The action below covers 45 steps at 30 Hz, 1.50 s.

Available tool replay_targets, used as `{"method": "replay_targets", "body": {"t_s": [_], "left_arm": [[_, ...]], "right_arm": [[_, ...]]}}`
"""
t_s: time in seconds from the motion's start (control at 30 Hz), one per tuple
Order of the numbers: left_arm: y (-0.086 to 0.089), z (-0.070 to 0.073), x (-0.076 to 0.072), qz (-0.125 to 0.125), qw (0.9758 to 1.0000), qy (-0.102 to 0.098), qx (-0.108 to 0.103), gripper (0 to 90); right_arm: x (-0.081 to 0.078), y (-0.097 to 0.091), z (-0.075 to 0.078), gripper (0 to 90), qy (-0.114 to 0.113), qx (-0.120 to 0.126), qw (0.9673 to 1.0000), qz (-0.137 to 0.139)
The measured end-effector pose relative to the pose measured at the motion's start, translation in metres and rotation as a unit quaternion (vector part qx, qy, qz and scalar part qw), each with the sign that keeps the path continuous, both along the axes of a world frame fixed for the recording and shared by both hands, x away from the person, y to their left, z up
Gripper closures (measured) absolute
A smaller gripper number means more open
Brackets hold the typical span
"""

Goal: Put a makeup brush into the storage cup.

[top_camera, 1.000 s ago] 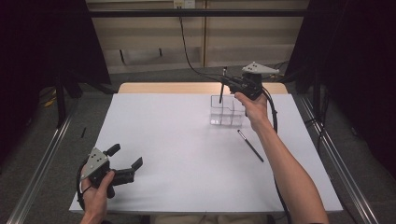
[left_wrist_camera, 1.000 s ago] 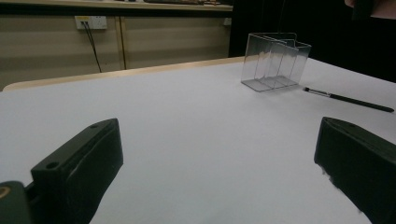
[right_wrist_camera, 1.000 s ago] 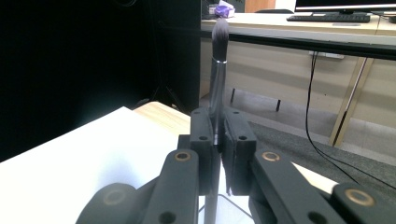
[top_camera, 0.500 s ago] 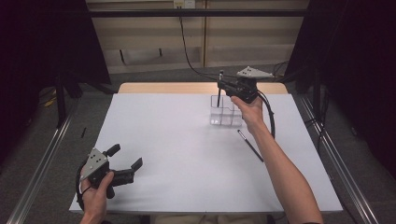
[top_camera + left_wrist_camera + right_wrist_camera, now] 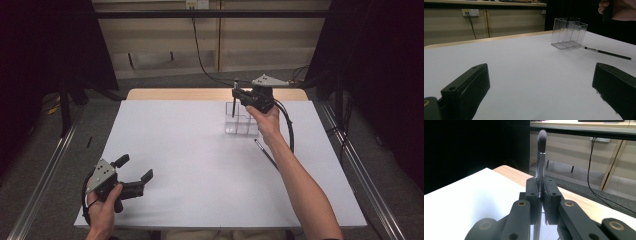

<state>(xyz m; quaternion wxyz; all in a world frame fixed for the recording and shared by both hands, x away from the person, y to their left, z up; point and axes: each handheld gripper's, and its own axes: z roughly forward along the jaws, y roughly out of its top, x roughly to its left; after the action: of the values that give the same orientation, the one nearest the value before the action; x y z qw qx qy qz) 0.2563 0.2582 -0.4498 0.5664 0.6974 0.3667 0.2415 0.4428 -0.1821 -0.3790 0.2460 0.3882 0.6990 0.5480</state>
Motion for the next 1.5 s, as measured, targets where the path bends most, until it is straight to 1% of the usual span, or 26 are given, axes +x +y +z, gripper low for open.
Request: {"method": "replay_targets", "body": {"t_s": [0.33, 0.43, 0.67, 0.8, 0.87, 0.97, 1.03, 1.07, 1.1, 1.13, 1.23, 1.27, 1.33, 1.43, 1.5], "left_arm": [[0.000, 0.000, 0.000, -0.001, 1.0000, 0.001, 0.000, 1.2], [0.001, 0.000, 0.000, -0.002, 1.0000, 0.000, 0.004, 1.2], [0.001, 0.000, 0.000, 0.000, 1.0000, 0.001, 0.002, 1.2], [0.001, 0.000, 0.001, -0.001, 1.0000, 0.001, 0.002, 1.2], [0.001, 0.000, 0.001, -0.001, 1.0000, 0.001, 0.003, 1.2], [0.002, 0.000, 0.001, -0.001, 1.0000, 0.000, 0.006, 1.2], [0.002, 0.000, 0.001, -0.001, 1.0000, -0.001, 0.005, 1.2], [0.002, 0.000, 0.001, 0.000, 1.0000, -0.001, 0.005, 1.2], [0.002, 0.000, 0.001, 0.001, 1.0000, 0.000, 0.005, 1.2], [0.002, 0.000, 0.001, 0.001, 1.0000, -0.001, 0.004, 1.2], [0.002, 0.000, 0.001, 0.002, 1.0000, -0.001, 0.004, 1.2], [0.002, 0.000, 0.001, 0.002, 1.0000, -0.001, 0.005, 1.2], [0.002, 0.000, 0.001, 0.002, 1.0000, -0.001, 0.005, 1.2], [0.002, 0.000, 0.001, 0.003, 1.0000, 0.000, 0.003, 1.2], [0.003, 0.000, 0.001, 0.002, 1.0000, -0.001, 0.006, 1.2]], "right_arm": [[0.001, -0.004, -0.013, 83.9, 0.012, 0.001, 0.9999, -0.006], [0.001, -0.003, -0.014, 83.9, 0.013, 0.001, 0.9999, -0.005], [0.002, -0.002, -0.016, 83.7, 0.015, 0.001, 0.9999, -0.005], [0.002, -0.001, -0.017, 80.6, 0.015, 0.001, 0.9999, -0.003], [0.002, -0.001, -0.017, 77.1, 0.016, 0.002, 0.9999, 0.002], [0.002, -0.001, -0.018, 71.9, 0.021, 0.004, 0.9998, 0.001], [0.002, -0.002, -0.018, 68.5, 0.020, 0.005, 0.9998, 0.001], [0.002, -0.002, -0.019, 64.1, 0.018, 0.006, 0.9998, 0.002], [0.001, -0.003, -0.019, 62.0, 0.017, 0.009, 0.9998, 0.003], [0.001, -0.003, -0.019, 59.2, 0.017, 0.006, 0.9998, 0.004], [0.000, -0.003, -0.020, 45.0, 0.013, 0.009, 0.9999, 0.006], [-0.001, -0.004, -0.019, 43.7, 0.012, 0.010, 0.9999, 0.006], [-0.002, -0.003, -0.018, 35.6, 0.009, 0.010, 0.9999, 0.006], [-0.003, -0.003, -0.017, 27.4, 0.002, 0.004, 1.0000, 0.002], [-0.004, -0.003, -0.017, 21.4, -0.001, 0.002, 1.0000, 0.002]]}}
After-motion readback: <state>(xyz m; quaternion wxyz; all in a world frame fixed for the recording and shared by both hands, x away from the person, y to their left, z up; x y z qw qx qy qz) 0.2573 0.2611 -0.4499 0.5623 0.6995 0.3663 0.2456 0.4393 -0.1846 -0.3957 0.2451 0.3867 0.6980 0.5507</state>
